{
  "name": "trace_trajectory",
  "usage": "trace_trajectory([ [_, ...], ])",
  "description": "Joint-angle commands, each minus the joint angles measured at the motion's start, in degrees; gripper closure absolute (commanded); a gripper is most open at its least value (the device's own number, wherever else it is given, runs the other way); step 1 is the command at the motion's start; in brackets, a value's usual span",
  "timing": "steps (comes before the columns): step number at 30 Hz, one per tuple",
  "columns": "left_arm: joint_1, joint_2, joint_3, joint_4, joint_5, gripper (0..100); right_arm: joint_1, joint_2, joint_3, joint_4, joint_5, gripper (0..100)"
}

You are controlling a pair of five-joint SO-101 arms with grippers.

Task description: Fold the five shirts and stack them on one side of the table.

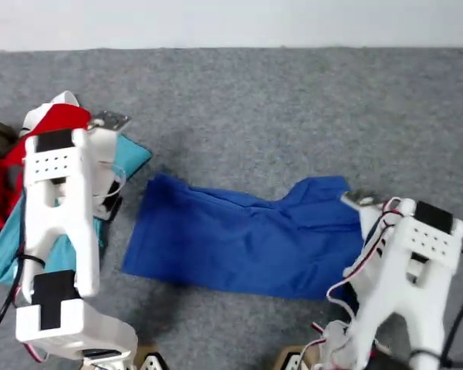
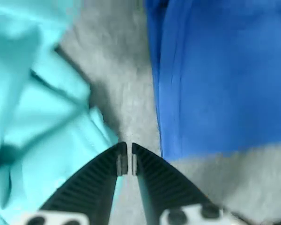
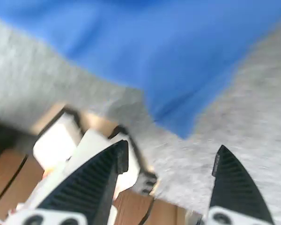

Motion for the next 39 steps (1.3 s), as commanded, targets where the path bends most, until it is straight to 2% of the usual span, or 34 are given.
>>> trace_trajectory([
  [1, 7.47, -0.97, -0.92, -8.70, 6.33, 98, -0.40, -6.11, -4.57, -4.70, -6.24, 70.7],
  [5, 15.03, 4.22, -0.57, -17.23, 10.46, 98, -0.48, -4.44, -4.48, -12.26, -10.81, 70.7],
  [8, 17.85, 9.41, -0.57, -21.98, 13.54, 98, -0.57, -1.36, -5.01, -17.01, -11.52, 70.7],
  [13, 15.47, 15.47, -0.66, -28.75, 18.20, 98, -6.55, 3.56, -6.86, -24.31, -11.52, 70.7],
  [19, 11.16, 18.99, -0.48, -33.32, 18.55, 98, -17.10, 12.97, -7.03, -32.48, -11.52, 70.7],
  [29, 11.34, 19.16, -0.57, -33.41, 18.55, 98, -17.71, 27.38, -7.03, -43.91, -11.52, 70.8],
  [31, 11.34, 19.25, -0.57, -33.41, 18.55, 98, -17.71, 28.79, -7.03, -45.58, -11.60, 73.1],
  [39, 11.43, 19.34, -0.57, -33.41, 18.55, 98, -17.27, 31.43, -7.03, -53.49, -13.54, 94.1],
])
